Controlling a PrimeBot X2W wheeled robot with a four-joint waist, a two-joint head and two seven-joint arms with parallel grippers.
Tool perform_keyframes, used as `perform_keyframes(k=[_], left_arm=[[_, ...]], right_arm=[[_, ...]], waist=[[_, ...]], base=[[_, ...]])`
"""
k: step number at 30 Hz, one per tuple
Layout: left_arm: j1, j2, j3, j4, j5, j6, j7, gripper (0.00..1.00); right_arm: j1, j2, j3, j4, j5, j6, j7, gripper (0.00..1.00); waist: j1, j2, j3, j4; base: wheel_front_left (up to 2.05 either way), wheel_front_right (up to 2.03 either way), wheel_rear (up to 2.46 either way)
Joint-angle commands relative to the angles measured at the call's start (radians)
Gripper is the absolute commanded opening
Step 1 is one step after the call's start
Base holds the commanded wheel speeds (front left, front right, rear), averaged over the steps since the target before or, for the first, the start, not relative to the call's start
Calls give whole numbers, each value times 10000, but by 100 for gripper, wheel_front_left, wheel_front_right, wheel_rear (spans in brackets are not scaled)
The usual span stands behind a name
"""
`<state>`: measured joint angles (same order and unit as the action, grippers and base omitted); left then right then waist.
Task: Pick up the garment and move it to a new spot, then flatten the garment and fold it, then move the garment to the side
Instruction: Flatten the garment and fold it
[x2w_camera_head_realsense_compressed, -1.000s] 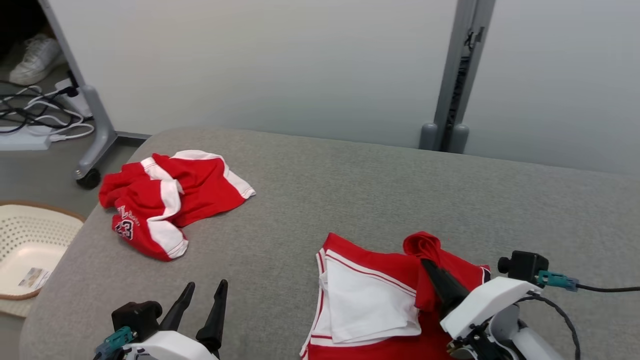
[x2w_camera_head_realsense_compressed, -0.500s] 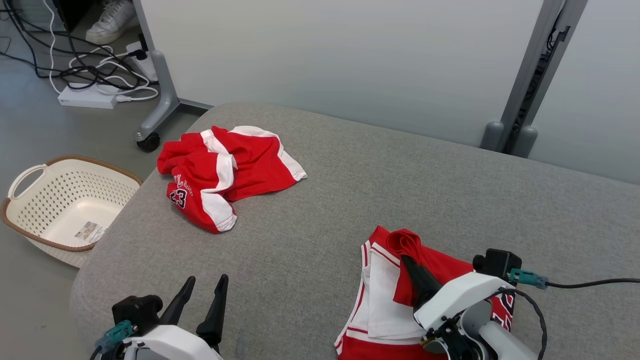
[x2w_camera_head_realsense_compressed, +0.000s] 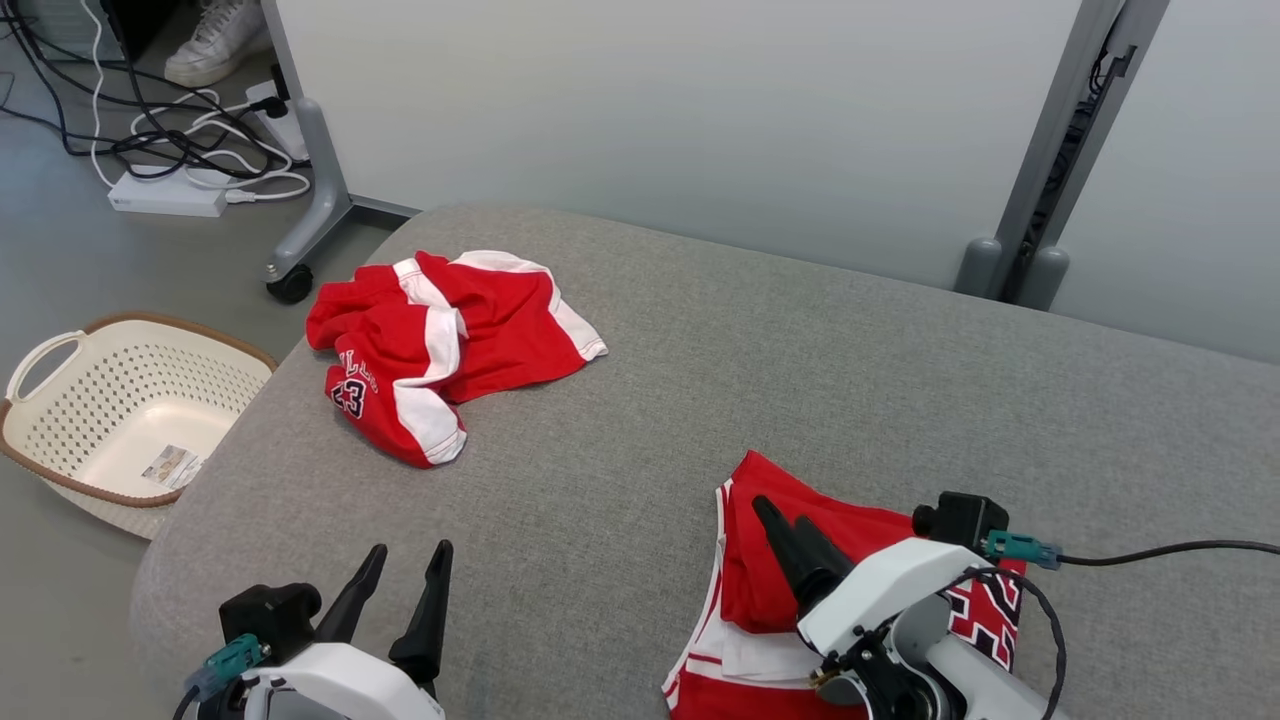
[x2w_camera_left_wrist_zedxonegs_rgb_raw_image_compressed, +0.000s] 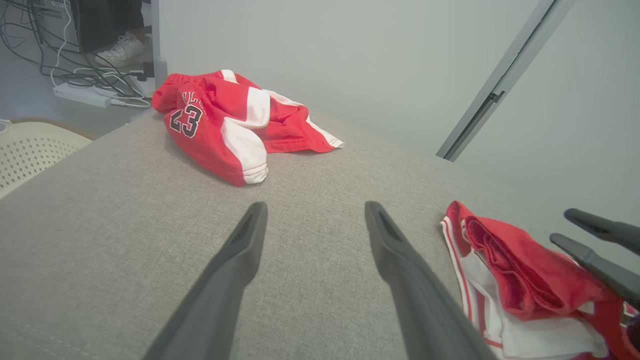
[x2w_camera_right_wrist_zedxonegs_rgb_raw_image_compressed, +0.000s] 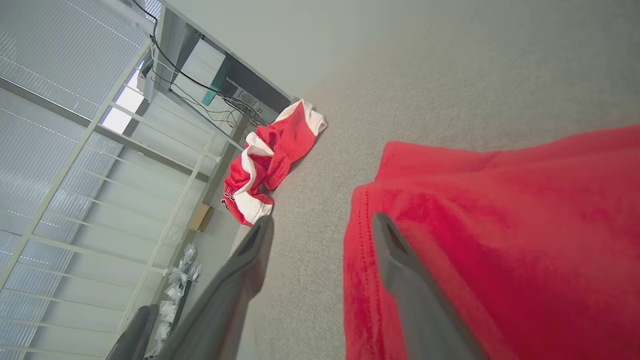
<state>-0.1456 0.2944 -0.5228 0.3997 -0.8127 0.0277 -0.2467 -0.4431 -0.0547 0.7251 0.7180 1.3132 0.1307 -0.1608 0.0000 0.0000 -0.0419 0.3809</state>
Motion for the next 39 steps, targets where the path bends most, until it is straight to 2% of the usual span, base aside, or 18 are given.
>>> perform_keyframes(k=[1, 5, 9, 15, 20, 29, 39], left_arm=[[2, 19, 49, 21, -27, 31, -17, 100], [70, 8, 39, 13, -46, 41, -39, 100], [136, 26, 38, -33, -53, 26, -60, 100], [313, 7, 29, -138, -14, 9, -86, 100], [340, 7, 0, -158, 2, 57, -84, 100], [293, 49, -110, -179, 9, 30, -36, 100], [128, 141, -155, -200, 1, 20, 56, 100]], right_arm=[[-97, -17, 81, -136, 96, 6, -103, 100], [-177, -290, 273, -721, 232, 6, -326, 100], [-110, -912, 478, -1049, -127, 6, -667, 100], [192, -1755, 412, -873, -749, 6, -984, 100], [461, -2116, 237, -603, -1182, 6, -1043, 100], [1206, -2075, -660, -272, -1703, 6, -1067, 100], [1267, -1737, -678, 335, -1350, 6, -1031, 100]], waist=[[0, 0, -20, -110], [0, 0, -91, -410], [0, 0, -185, -794], [0, 0, -319, -1377], [0, 0, -359, -1679], [0, 0, -371, -1932], [0, 0, -246, -1523]], base=[[0, 0, 0], [0, 0, 0], [0, 0, 0], [0, 0, 0], [0, 0, 0], [0, 0, 0], [0, 0, 0]])
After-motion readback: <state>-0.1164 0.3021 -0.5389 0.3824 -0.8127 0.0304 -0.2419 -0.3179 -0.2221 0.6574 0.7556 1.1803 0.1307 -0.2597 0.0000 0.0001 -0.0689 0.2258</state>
